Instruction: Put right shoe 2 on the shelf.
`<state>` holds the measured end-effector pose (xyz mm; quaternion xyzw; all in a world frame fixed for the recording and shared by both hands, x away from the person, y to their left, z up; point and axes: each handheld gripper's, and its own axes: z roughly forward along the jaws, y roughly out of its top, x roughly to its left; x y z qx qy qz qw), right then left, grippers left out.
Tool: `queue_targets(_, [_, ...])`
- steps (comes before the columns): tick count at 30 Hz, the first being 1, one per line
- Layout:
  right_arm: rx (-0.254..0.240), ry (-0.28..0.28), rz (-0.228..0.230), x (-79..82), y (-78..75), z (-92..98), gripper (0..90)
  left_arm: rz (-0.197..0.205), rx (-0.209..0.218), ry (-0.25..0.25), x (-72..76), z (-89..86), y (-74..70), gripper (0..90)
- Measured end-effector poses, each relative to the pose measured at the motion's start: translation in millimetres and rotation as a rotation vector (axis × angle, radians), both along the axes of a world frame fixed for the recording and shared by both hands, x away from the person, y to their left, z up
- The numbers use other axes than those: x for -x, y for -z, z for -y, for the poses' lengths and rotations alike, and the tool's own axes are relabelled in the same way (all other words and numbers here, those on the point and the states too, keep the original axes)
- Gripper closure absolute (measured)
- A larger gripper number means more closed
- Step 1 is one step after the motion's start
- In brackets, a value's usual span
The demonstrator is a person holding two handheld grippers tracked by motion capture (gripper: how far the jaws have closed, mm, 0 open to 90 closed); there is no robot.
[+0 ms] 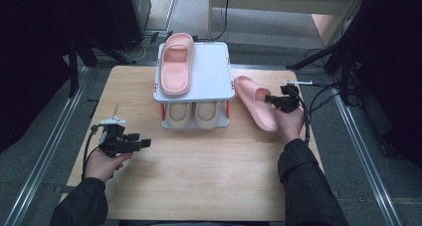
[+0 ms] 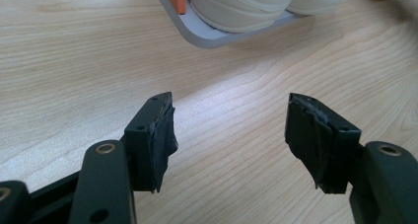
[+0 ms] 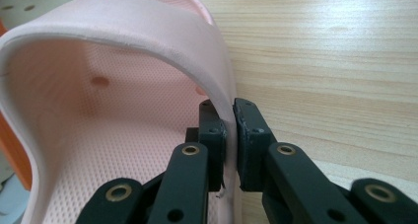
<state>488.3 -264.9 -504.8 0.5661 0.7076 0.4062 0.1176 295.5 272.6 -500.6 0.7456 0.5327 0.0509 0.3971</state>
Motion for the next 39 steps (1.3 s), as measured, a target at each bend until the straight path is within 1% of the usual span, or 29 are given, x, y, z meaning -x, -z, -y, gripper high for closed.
queue_targets(4, [-0.002, 0.005, -0.005, 3.5, -4.1, 2.4, 84.4, 0.004, 0.001, 0.005, -2.6, 1.0, -0.2, 35.9])
queue_targets(6, [-0.011, 0.012, -0.010, 5.6, -6.7, 4.3, 84.4, 0.001, 0.006, 0.012, -4.2, 1.6, -0.2, 36.0])
queue_targets(8, [-0.017, 0.019, -0.008, 7.5, -9.5, 5.4, 84.4, 0.003, 0.009, 0.016, -5.8, 2.3, 0.3, 35.9])
queue_targets(12, [-0.017, 0.027, -0.002, 12.0, -16.2, 7.1, 84.3, -0.005, 0.015, 0.023, -7.7, 3.9, 0.1, 36.0])
queue_targets(14, [-0.016, 0.030, -0.009, 15.0, -18.1, 7.1, 84.3, -0.002, 0.019, 0.024, -8.0, 4.5, -0.6, 35.9])
queue_targets(15, [-0.024, 0.029, -0.015, 17.0, -18.5, 7.2, 84.3, -0.001, 0.019, 0.028, -8.2, 4.0, -1.1, 35.9])
queue_targets(17, [-0.034, 0.023, -0.027, 19.8, -20.2, 6.2, 84.3, 0.002, 0.023, 0.020, -8.2, 2.6, -1.8, 35.9])
queue_targets(19, [-0.003, 0.023, -0.023, 22.1, -23.6, 4.0, 84.3, 0.005, 0.026, 0.014, -8.8, 0.8, -1.9, 35.9])
queue_targets(20, [0.004, 0.022, -0.026, 23.0, -25.3, 2.9, 84.3, 0.002, 0.030, 0.015, -9.4, 0.0, -2.1, 35.9])
queue_targets(22, [0.004, 0.023, -0.029, 23.6, -27.9, 1.9, 84.3, 0.008, 0.033, 0.010, -10.5, -0.8, -2.7, 35.9])
queue_targets(25, [0.018, 0.027, -0.029, 22.9, -33.8, 0.2, 84.2, 0.014, 0.038, 0.009, -11.7, -1.6, -4.1, 35.9])
queue_targets(27, [0.018, 0.022, -0.009, 22.8, -37.7, -1.4, 84.1, 0.015, 0.043, 0.005, -12.2, -1.7, -4.3, 35.9])
queue_targets(29, [0.018, 0.003, -0.033, 20.1, -42.9, -3.9, 84.1, 0.013, 0.045, 0.007, -12.7, -2.1, -4.0, 35.9])
queue_targets(32, [0.037, -0.006, -0.026, 17.5, -52.3, -8.3, 84.2, 0.013, 0.042, 0.013, -12.9, -2.3, -3.9, 35.9])
queue_targets(33, [0.031, -0.009, -0.030, 16.2, -55.5, -9.1, 84.2, 0.012, 0.049, 0.016, -12.9, -2.3, -3.8, 35.9])
queue_targets(35, [0.035, -0.007, -0.031, 14.2, -62.4, -11.4, 84.1, 0.010, 0.043, 0.020, -13.0, -3.0, -3.7, 35.8])
queue_targets(36, [0.041, -0.006, -0.021, 14.0, -65.4, -12.3, 84.1, 0.007, 0.042, 0.022, -13.2, -3.2, -3.4, 35.8])
queue_targets(37, [0.045, -0.007, -0.033, 13.3, -68.9, -13.3, 84.1, 0.004, 0.041, 0.019, -13.4, -2.8, -3.1, 35.8])
queue_targets(39, [0.060, -0.010, -0.030, 11.3, -75.3, -15.7, 84.1, 0.007, 0.040, 0.022, -13.4, -2.0, -2.8, 35.8])
